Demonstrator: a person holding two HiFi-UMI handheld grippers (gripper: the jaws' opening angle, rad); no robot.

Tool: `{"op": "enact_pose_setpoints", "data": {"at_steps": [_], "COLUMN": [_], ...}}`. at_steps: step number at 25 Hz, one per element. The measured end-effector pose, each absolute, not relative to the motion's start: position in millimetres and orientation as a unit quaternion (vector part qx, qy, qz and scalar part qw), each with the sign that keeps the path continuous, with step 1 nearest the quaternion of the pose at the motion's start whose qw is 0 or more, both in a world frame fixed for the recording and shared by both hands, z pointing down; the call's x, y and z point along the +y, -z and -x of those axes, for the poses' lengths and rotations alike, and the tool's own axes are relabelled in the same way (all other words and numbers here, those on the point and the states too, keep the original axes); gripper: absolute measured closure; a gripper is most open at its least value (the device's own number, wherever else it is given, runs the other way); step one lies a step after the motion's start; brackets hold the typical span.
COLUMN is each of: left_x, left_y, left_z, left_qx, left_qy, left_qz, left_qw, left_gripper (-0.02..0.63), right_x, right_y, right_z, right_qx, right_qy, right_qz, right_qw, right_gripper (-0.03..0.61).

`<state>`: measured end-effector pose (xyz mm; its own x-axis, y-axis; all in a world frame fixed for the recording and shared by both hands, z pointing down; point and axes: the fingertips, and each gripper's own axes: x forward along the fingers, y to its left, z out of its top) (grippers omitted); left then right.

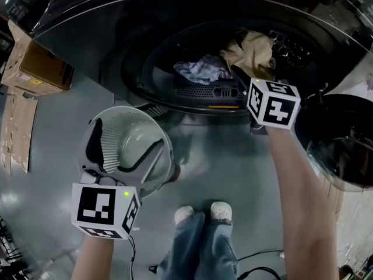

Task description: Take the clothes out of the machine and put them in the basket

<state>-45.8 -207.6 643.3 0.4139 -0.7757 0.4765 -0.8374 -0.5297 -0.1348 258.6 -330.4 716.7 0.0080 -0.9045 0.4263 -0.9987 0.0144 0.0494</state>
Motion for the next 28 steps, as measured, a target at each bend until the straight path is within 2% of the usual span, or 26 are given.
{"op": "enact_pose_setpoints", "data": {"at_steps": [6, 9, 10, 11, 15, 21, 28], "left_x": [-215.4, -218.8, -219.9, -220.6, -219.0, -211.0, -197.9], "left_y": [-659.0, -664.3, -665.7, -666.6, -664.2, -639.7, -594.7], "left_z": [45.8, 44.3, 43.8, 43.1, 38.3, 27.6, 18.2], "left_qx": [-0.483, -0.481, -0.481, -0.48, -0.479, -0.476, -0.48], "left_qy": [-0.247, -0.251, -0.254, -0.255, -0.257, -0.255, -0.242], "left_qz": [-0.838, -0.838, -0.838, -0.837, -0.837, -0.839, -0.84], "left_qw": [0.066, 0.059, 0.057, 0.056, 0.063, 0.069, 0.077], "left_gripper": [0.057, 0.057, 0.057, 0.057, 0.057, 0.057, 0.057], "right_x": [-367.5, -370.8, -366.8, -362.1, -351.7, -318.1, -278.3], "right_y": [-741.7, -767.1, -775.9, -781.2, -774.3, -739.4, -687.4], "right_z": [-275.8, -280.1, -281.1, -282.2, -280.0, -268.9, -251.0], "right_qx": [-0.671, -0.663, -0.661, -0.658, -0.664, -0.684, -0.703], "right_qy": [-0.144, -0.171, -0.186, -0.195, -0.17, -0.101, -0.087], "right_qz": [-0.686, -0.666, -0.656, -0.649, -0.651, -0.648, -0.632], "right_qw": [0.241, 0.296, 0.315, 0.329, 0.326, 0.318, 0.315], "right_gripper": [0.037, 0.038, 0.191, 0.477, 0.5, 0.502, 0.502]}}
